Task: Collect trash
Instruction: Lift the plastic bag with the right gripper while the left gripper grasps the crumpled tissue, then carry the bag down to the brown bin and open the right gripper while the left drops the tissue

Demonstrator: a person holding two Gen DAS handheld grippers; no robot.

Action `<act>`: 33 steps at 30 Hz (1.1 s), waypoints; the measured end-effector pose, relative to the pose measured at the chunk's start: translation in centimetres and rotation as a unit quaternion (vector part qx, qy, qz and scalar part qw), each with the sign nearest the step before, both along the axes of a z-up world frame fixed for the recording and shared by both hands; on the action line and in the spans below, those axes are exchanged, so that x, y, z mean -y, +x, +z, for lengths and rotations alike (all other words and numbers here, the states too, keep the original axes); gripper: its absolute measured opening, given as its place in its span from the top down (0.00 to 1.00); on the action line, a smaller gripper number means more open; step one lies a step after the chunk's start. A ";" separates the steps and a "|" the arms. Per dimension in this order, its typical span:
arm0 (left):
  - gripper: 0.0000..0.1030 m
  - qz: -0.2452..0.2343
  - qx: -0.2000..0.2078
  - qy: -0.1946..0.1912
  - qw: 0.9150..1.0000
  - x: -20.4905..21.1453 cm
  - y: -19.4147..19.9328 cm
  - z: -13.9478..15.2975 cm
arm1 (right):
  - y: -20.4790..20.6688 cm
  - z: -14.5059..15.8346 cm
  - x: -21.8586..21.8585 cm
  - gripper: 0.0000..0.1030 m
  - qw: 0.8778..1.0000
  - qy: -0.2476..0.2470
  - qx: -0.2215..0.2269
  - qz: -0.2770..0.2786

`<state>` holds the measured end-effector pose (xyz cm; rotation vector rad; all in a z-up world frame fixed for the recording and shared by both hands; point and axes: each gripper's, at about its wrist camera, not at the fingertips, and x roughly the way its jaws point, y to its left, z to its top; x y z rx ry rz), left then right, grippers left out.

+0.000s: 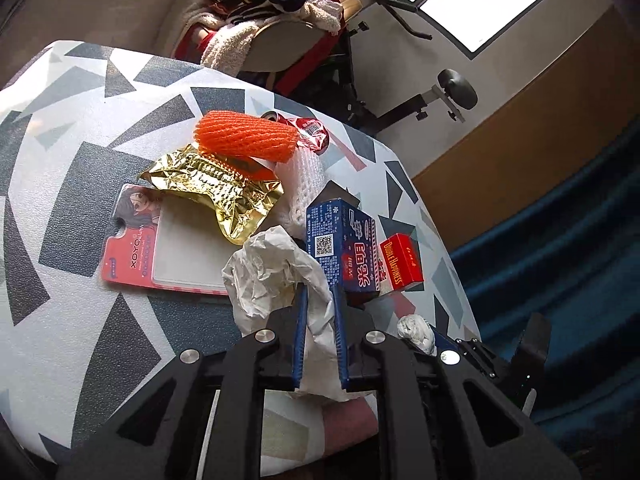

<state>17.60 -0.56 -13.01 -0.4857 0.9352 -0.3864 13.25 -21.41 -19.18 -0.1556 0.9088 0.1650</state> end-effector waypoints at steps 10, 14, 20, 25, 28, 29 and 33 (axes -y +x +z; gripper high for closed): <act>0.88 0.007 0.037 0.043 0.998 -2.6 -1.7 2.4 | -1.7 1.0 -1.6 0.57 0.999 0.033 0.007 0.020; 0.88 0.001 0.043 0.049 0.998 -3.5 -3.3 2.8 | -2.6 1.7 -2.4 0.57 0.998 0.049 0.014 0.030; 0.88 -0.007 0.052 0.047 0.998 -4.0 -6.4 2.7 | -4.5 3.2 -3.7 0.57 0.996 0.058 0.036 0.055; 0.88 -0.019 0.063 0.044 0.997 -3.7 -9.2 2.8 | -6.5 3.8 -4.2 0.57 0.994 0.076 0.049 0.068; 0.88 -0.035 0.077 0.046 0.995 -3.3 -11.4 3.0 | -8.0 4.2 -4.4 0.57 0.991 0.091 0.059 0.077; 0.88 -0.043 0.084 0.046 0.995 -3.2 -12.2 3.0 | -8.5 4.3 -4.5 0.57 0.990 0.094 0.063 0.080; 0.88 -0.081 0.107 0.050 0.990 -2.6 -15.8 2.5 | -10.5 4.2 -4.7 0.57 0.987 0.108 0.074 0.089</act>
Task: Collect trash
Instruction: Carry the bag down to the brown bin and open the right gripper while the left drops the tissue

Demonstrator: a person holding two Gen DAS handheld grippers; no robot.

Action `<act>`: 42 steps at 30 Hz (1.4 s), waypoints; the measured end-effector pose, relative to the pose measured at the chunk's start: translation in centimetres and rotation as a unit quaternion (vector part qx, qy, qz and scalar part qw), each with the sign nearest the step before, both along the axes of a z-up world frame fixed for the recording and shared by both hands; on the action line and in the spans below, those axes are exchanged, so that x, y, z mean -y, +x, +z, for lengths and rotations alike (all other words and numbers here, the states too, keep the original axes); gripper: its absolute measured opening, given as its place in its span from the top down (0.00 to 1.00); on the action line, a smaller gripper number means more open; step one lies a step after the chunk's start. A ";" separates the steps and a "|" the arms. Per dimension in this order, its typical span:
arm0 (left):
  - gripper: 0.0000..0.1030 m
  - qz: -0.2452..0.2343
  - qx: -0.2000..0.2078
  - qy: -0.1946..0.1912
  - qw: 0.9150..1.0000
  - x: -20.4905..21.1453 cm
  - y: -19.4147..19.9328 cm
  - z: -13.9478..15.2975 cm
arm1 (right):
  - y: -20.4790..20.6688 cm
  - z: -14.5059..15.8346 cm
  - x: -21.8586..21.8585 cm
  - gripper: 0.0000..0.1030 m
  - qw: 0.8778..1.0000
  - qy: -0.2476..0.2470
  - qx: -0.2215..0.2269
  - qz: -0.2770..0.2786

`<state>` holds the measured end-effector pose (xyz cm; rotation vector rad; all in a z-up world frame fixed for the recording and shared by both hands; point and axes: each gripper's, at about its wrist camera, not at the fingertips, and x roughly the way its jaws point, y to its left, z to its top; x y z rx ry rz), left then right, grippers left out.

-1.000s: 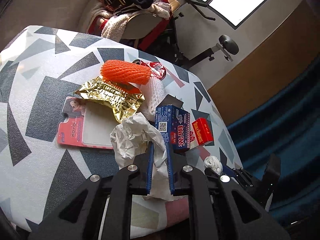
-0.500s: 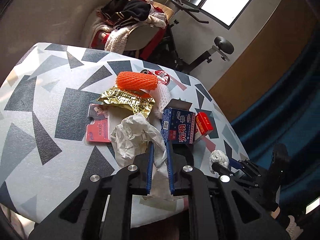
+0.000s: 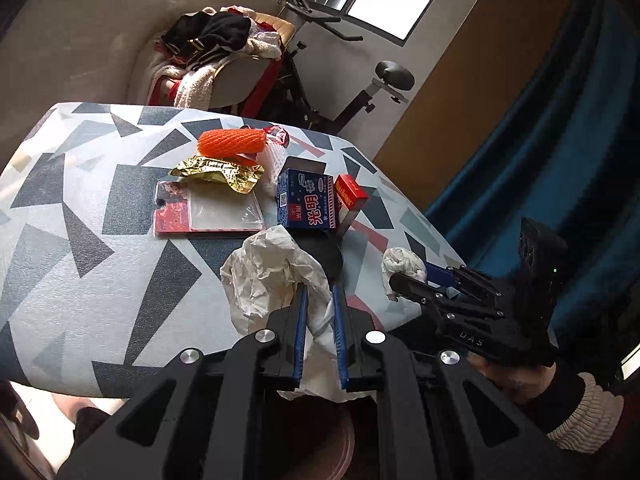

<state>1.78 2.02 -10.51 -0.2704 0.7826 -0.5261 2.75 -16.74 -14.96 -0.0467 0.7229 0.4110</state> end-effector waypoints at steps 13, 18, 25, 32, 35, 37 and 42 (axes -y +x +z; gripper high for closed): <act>0.88 -0.098 -0.040 0.063 0.992 2.8 -6.0 -8.5 | -3.6 -4.0 0.6 0.57 0.999 0.030 -0.020 -0.003; 0.80 -0.116 -0.059 0.089 0.987 4.3 -5.6 -11.3 | -3.8 -5.1 0.6 0.57 0.999 0.028 -0.032 -0.002; 0.38 -0.068 -0.013 0.095 0.993 3.0 -5.6 -9.5 | -4.2 -6.7 -0.5 0.57 0.999 0.020 -0.048 0.006; 0.16 0.057 0.054 0.095 0.992 -1.3 -5.9 -5.6 | -5.1 -9.9 -3.3 0.57 0.995 0.003 -0.086 0.041; 0.12 0.097 0.073 0.107 0.987 -2.7 -6.2 -4.5 | -5.3 -11.3 -4.6 0.57 0.993 -0.017 -0.106 0.057; 0.09 0.116 0.083 0.111 0.983 -3.4 -6.4 -4.0 | -5.2 -11.9 -5.3 0.57 0.991 -0.022 -0.115 0.066; 0.08 0.143 0.092 0.116 0.979 -4.5 -6.7 -3.3 | -5.5 -13.0 -7.2 0.57 0.985 -0.026 -0.134 0.106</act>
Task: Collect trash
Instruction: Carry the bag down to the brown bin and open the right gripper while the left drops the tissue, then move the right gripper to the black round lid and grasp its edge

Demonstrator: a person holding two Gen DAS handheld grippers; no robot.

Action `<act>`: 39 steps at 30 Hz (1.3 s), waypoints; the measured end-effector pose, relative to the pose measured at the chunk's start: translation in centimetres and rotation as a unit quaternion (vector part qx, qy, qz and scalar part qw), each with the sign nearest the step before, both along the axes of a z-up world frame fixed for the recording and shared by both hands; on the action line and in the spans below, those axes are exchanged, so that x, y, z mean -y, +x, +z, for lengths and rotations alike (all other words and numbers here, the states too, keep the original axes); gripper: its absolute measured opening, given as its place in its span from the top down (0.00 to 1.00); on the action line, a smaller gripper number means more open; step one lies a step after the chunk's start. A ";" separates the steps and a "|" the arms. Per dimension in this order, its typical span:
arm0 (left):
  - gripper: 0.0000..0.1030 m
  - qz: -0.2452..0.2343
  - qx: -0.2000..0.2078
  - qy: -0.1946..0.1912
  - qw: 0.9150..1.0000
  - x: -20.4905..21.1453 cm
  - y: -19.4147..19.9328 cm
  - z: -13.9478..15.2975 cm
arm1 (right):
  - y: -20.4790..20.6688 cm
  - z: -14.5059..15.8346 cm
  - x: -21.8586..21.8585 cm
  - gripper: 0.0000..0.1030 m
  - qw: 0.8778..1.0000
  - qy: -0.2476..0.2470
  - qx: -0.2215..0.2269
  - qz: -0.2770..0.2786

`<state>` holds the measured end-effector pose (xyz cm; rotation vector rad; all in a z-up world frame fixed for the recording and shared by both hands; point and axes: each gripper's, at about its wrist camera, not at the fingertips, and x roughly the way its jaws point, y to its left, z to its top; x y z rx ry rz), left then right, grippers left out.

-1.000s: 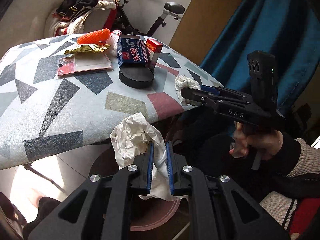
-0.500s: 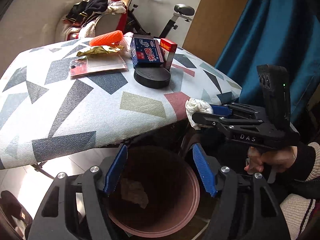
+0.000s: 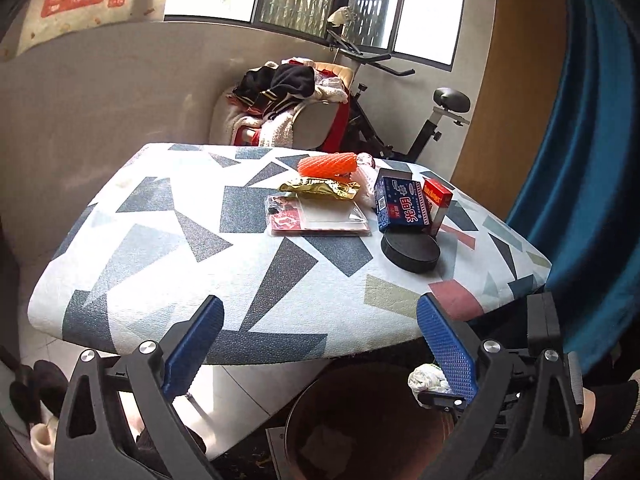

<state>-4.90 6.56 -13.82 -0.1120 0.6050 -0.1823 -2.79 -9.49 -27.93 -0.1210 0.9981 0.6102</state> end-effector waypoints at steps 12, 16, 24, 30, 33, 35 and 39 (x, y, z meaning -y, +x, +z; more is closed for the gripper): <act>0.08 0.017 -0.005 -0.001 1.000 -0.7 0.2 -0.2 | 0.2 2.1 1.4 0.08 0.998 0.031 0.037 -0.037; 0.08 0.018 -0.009 0.004 1.000 -0.6 0.7 -0.3 | 0.9 3.4 3.1 0.06 0.995 0.026 0.067 -0.065; 0.07 0.012 0.000 0.011 1.000 -0.2 2.4 0.6 | 3.4 6.0 5.3 0.06 0.990 0.005 0.104 -0.098; 0.07 0.007 0.012 0.015 1.000 0.1 3.4 1.7 | 5.0 8.3 6.8 0.06 0.985 0.006 0.133 -0.108; 0.07 0.005 0.018 0.014 1.000 0.1 3.8 2.2 | 5.8 9.0 7.1 0.05 0.984 0.014 0.139 -0.111; 0.07 0.003 0.021 0.011 1.000 0.1 4.0 2.4 | 6.3 9.3 7.0 0.06 0.984 0.010 0.140 -0.113; 0.07 0.000 0.026 0.010 1.000 -0.1 4.4 2.7 | 7.0 9.4 6.8 0.06 0.984 0.009 0.142 -0.108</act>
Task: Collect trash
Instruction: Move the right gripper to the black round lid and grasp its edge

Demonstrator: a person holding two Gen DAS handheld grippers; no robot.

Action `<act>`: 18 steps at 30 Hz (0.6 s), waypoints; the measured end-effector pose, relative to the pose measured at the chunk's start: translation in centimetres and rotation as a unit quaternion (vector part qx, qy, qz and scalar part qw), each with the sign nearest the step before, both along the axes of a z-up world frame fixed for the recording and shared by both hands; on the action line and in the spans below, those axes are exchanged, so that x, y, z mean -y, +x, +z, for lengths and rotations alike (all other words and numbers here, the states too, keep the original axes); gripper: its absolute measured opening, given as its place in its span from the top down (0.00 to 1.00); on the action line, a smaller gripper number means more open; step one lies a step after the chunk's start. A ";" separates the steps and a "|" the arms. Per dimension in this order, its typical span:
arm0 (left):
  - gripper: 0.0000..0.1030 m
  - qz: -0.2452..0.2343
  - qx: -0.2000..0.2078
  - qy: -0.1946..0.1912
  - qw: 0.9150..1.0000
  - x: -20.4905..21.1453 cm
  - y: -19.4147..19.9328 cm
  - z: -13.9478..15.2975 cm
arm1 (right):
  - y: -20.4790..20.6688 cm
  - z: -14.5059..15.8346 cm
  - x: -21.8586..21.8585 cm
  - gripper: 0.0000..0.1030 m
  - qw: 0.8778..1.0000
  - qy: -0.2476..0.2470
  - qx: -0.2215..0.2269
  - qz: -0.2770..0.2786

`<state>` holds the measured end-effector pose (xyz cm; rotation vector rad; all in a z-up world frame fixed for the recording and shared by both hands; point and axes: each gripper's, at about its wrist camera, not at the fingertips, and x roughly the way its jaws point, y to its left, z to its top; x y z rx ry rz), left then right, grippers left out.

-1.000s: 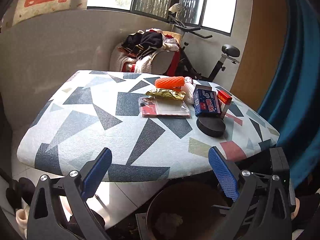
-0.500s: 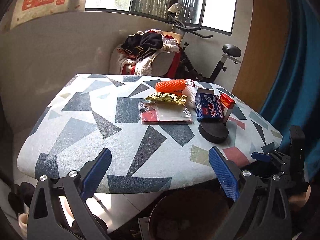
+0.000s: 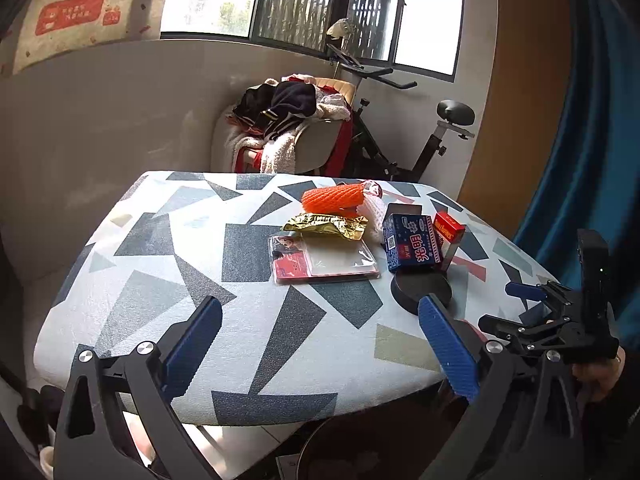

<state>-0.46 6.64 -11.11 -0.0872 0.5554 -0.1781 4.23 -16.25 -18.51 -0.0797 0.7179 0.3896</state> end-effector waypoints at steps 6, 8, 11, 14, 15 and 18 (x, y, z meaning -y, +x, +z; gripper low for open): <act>0.07 0.001 -0.003 -0.002 1.000 -0.4 0.8 0.0 | 1.2 -0.8 -0.1 0.06 1.000 0.002 -0.017 0.000; 0.07 0.002 -0.005 -0.003 1.000 -0.6 1.2 -0.2 | 1.5 -1.0 -0.1 0.06 1.000 0.006 -0.022 -0.003; 0.07 0.005 -0.010 -0.005 1.000 -0.8 1.7 -0.5 | 2.1 -1.6 -0.2 0.06 1.000 0.005 -0.028 -0.006; 0.07 0.008 -0.015 -0.007 1.000 -1.0 2.2 -0.9 | 3.1 -2.3 -0.4 0.06 0.999 0.005 -0.034 -0.009; 0.07 0.009 -0.017 -0.008 1.000 -1.1 2.4 -1.1 | 3.4 -2.5 -0.4 0.06 0.999 0.008 -0.038 -0.010; 0.07 0.011 -0.024 -0.011 1.000 -1.5 3.0 -1.7 | 4.6 -3.2 -0.8 0.06 0.999 0.016 -0.049 -0.014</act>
